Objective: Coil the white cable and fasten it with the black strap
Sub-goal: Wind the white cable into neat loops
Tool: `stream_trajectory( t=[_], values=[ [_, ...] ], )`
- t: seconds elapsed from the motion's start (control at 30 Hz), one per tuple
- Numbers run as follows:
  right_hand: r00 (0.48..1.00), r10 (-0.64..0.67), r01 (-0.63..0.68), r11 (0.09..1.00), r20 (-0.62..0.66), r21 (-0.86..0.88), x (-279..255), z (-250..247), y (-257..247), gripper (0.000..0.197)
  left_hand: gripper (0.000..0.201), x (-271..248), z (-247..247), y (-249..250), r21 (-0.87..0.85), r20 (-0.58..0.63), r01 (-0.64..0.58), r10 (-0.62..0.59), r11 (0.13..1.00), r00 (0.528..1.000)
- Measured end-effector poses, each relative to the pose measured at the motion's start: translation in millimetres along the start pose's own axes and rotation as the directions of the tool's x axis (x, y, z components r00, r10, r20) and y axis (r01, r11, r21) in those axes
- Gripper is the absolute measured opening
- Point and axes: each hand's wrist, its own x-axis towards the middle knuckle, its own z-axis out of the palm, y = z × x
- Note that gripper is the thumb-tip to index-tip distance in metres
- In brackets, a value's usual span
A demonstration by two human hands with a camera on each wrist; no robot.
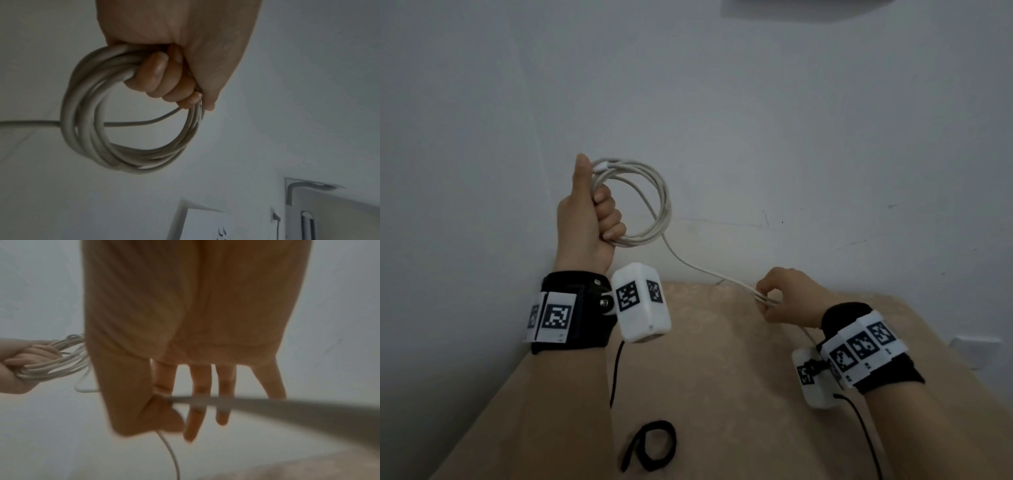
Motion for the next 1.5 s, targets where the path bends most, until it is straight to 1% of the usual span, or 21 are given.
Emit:
stream_trajectory(
  t=[0.17,0.23,0.3,0.33,0.4,0.43,0.5,0.6,0.67,0.7,0.77,0.83,0.87,0.93,1.0,1.03,1.1,1.2,1.33,1.43,1.5],
  values=[
    [0.988,-0.116,0.124,0.990,-0.104,0.070,2,0,2,0.054,0.052,3,-6,0,-0.011,-0.070,0.000,-0.001,1.000,0.998],
    [0.964,-0.136,0.180,0.966,-0.227,0.185,2,1,3,0.063,0.051,4,-8,-1,0.002,-0.093,-0.005,0.005,1.000,0.996],
    [0.899,-0.103,0.279,0.884,-0.427,0.374,4,2,5,0.051,0.051,6,-11,-1,0.008,-0.109,-0.006,0.007,1.000,0.994],
    [0.858,-0.032,0.333,0.795,-0.513,0.508,4,0,6,0.044,0.051,6,-13,-1,0.012,-0.117,-0.005,0.007,1.000,0.993],
    [0.792,0.193,0.421,0.515,-0.580,0.747,3,-8,8,0.038,0.051,8,-17,-1,0.028,-0.133,-0.005,0.009,1.000,0.991],
    [0.768,0.304,0.449,0.373,-0.564,0.812,2,-13,11,0.037,0.051,8,-18,-2,0.041,-0.136,-0.006,0.011,0.999,0.991],
    [0.731,0.475,0.458,0.190,-0.490,0.868,-1,-21,20,0.033,0.050,8,-18,-3,0.074,-0.137,-0.006,0.016,0.997,0.990],
    [0.599,0.698,0.454,0.107,-0.393,0.884,-2,-21,38,0.032,0.049,7,-15,-5,0.129,-0.130,-0.011,0.028,0.992,0.991],
    [0.503,0.790,0.376,0.164,-0.350,0.912,-2,-18,50,0.033,0.049,6,-12,-6,0.150,-0.121,-0.017,0.035,0.989,0.992],
    [0.502,0.796,0.293,0.211,-0.338,0.932,-1,-16,55,0.031,0.049,5,-11,-6,0.153,-0.109,-0.015,0.032,0.988,0.993],
    [0.584,0.745,0.033,0.375,-0.322,0.926,1,-13,65,0.026,0.049,3,-6,-6,0.157,-0.063,0.001,0.009,0.988,0.998],
    [0.687,0.661,-0.296,0.635,-0.303,0.714,1,-13,67,0.038,0.050,-1,0,-6,0.187,0.010,0.025,-0.027,0.982,1.000],
    [0.719,0.622,-0.370,0.719,-0.309,0.588,1,-13,63,0.045,0.050,-3,4,-7,0.212,0.052,0.034,-0.046,0.977,0.998],
    [0.759,0.534,-0.335,0.811,-0.372,0.480,-2,-15,47,0.048,0.051,-8,13,-10,0.250,0.136,0.049,-0.085,0.967,0.987],
    [0.832,0.357,-0.140,0.876,-0.425,0.462,-2,-17,31,0.042,0.050,-13,22,-13,0.273,0.218,0.066,-0.129,0.960,0.968],
    [0.880,0.244,-0.005,0.863,-0.407,0.505,-2,-17,22,0.041,0.050,-15,26,-14,0.284,0.262,0.075,-0.153,0.956,0.953],
    [0.943,0.027,0.207,0.733,-0.331,0.648,-2,-16,-3,0.040,0.050,-20,31,-15,0.317,0.361,0.094,-0.212,0.944,0.908],
    [0.929,-0.131,0.358,0.560,-0.347,0.747,-2,-8,-35,0.033,0.048,-31,36,-12,0.367,0.489,0.135,-0.314,0.920,0.814],
    [0.906,-0.139,0.419,0.432,-0.400,0.798,-6,-2,-46,0.026,0.049,-38,38,-9,0.433,0.554,0.159,-0.401,0.887,0.729],
    [0.919,-0.140,0.389,0.167,-0.369,0.906,-9,-12,-44,0.033,0.049,-38,39,-12,0.498,0.544,0.127,-0.422,0.858,0.725],
    [0.934,-0.177,0.327,0.070,-0.311,0.942,-10,-20,-44,0.034,0.049,-36,40,-14,0.504,0.539,0.121,-0.421,0.855,0.730]
  ],
)
